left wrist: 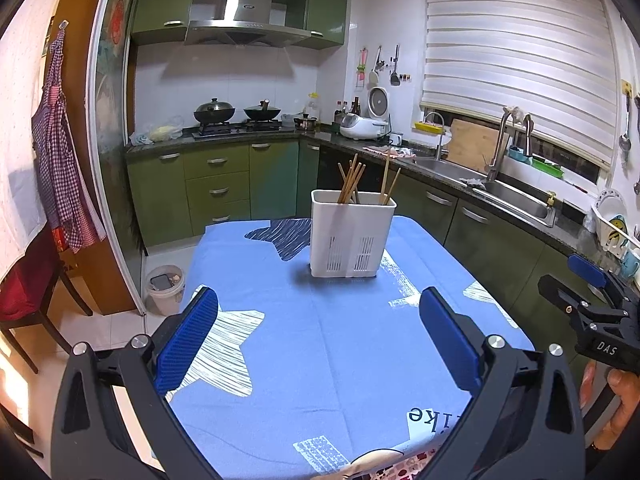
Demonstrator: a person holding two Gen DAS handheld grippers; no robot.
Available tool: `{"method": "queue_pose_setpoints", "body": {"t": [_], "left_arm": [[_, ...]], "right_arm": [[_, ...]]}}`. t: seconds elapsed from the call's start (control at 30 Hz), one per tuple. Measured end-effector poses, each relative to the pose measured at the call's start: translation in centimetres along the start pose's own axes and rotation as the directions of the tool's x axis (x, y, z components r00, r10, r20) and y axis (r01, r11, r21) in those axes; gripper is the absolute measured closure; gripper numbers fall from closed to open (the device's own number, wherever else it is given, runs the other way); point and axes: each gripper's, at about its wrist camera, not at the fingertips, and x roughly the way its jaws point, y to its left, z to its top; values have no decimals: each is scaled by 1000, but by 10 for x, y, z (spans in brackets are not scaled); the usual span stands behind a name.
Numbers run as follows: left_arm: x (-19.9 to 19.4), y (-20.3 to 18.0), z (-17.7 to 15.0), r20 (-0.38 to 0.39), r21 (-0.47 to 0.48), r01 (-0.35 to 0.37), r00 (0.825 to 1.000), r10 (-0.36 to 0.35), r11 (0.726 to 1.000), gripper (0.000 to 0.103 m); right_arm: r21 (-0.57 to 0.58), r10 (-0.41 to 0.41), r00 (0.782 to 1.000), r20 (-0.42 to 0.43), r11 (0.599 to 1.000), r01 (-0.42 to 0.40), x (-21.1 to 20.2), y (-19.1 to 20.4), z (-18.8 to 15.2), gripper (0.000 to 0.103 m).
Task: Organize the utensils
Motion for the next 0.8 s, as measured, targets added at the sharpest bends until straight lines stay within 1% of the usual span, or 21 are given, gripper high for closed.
{"method": "queue_pose_setpoints", "body": {"t": [0.8], "left_arm": [[1, -2, -2, -4, -1, 1, 1000, -1, 1000, 7]], "right_arm": [[7, 4, 1000, -7, 1000, -4, 9, -1, -5, 5]]}}
